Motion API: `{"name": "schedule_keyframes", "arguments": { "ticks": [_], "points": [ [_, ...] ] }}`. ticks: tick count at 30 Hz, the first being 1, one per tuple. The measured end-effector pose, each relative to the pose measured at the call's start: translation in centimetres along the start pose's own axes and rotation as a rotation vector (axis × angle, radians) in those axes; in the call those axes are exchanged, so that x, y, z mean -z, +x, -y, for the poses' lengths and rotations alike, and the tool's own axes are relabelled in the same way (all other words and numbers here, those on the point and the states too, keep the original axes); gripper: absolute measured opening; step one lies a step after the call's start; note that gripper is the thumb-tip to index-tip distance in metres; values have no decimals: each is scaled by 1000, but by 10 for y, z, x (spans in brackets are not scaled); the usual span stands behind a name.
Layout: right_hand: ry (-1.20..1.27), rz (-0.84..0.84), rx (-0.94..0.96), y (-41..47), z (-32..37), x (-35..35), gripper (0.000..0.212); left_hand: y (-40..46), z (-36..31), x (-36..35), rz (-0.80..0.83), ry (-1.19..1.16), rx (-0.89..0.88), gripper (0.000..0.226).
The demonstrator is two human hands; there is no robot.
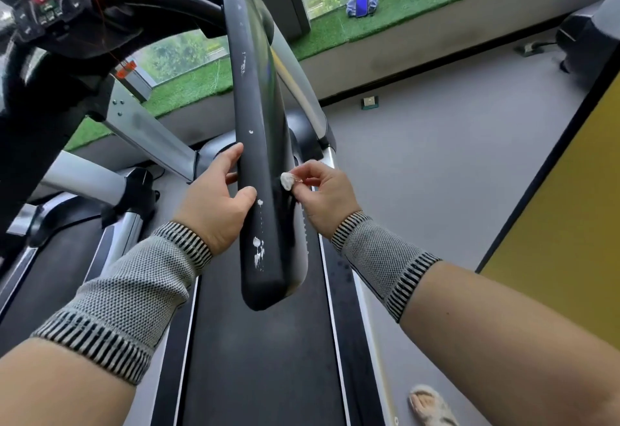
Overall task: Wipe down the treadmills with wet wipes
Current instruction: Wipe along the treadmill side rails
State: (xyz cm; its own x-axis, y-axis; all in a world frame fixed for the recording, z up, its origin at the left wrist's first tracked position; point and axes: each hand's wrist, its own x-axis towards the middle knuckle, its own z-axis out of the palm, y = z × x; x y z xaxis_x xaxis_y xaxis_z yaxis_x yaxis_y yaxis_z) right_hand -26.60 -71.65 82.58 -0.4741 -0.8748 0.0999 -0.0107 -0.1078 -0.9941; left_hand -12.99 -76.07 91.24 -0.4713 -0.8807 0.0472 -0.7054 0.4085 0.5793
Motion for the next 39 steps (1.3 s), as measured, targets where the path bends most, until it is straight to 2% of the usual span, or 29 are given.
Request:
{"name": "schedule_keyframes", "arguments": {
  "ticks": [4, 8, 12, 14, 17, 23, 28, 32, 36, 39],
  "points": [
    [19, 94, -55, -28, -15, 9, 25, 0, 3, 1, 3, -24, -14, 61],
    [38, 20, -126, 23, -16, 0, 29, -1, 3, 0, 25, -101, 9, 70],
    [77, -30, -190, 64, -32, -10, 20, -1, 4, -2, 27, -162, 16, 72],
    [114, -18, -283, 39, -40, -10, 16, -1, 7, -3, 25, -173, 19, 72],
    [159, 110, -384, -8, -49, -1, 23, -3, 7, -4, 14, -181, 23, 69],
    [135, -18, -343, 35, -34, -8, 20, -1, 9, -3, 19, -182, 18, 69],
    [163, 52, -438, -34, -34, 3, 19, -1, 10, -5, 11, -218, 8, 71],
    [165, 88, -360, -55, -24, 10, 16, -2, 9, -4, 13, -216, 15, 72],
    [148, 21, -364, -41, -16, 7, 19, -6, 8, -1, -28, -127, 15, 60],
    [123, 12, -343, -69, -6, 5, 21, -17, 16, 3, -14, -156, 61, 56]
  ]
}}
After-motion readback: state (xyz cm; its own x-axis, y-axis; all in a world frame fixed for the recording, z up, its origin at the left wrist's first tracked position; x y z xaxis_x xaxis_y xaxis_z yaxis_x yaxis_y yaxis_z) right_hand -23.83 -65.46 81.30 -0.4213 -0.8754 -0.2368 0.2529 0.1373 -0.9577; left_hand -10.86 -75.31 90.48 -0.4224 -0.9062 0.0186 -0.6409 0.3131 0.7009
